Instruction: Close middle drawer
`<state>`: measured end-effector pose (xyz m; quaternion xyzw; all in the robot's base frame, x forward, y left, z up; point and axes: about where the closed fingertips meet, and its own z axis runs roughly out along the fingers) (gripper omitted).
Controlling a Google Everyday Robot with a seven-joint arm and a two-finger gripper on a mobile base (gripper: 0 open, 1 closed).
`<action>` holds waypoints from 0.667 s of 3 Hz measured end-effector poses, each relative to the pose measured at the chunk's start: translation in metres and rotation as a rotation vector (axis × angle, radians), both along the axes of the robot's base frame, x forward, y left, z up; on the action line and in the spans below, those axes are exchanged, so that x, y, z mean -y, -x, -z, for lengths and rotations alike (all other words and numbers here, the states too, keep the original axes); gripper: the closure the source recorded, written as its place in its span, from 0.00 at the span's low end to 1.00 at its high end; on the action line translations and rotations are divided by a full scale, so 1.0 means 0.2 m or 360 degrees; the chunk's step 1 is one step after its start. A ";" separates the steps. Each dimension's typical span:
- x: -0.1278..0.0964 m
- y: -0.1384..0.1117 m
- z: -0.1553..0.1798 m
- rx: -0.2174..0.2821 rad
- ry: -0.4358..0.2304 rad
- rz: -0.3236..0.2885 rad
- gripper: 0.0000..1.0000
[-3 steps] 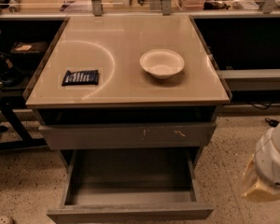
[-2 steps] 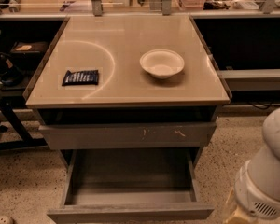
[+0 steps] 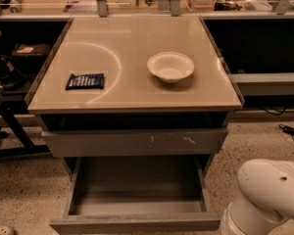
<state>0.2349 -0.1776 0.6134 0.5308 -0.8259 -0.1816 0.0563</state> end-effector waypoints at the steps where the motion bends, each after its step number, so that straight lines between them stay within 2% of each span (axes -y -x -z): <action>1: 0.00 0.01 0.03 -0.0012 -0.0008 0.0008 1.00; 2: -0.03 0.01 0.12 -0.0035 -0.0014 0.0026 1.00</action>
Offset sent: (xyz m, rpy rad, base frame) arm -0.0033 0.0129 -0.0549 0.0187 0.0449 -0.0377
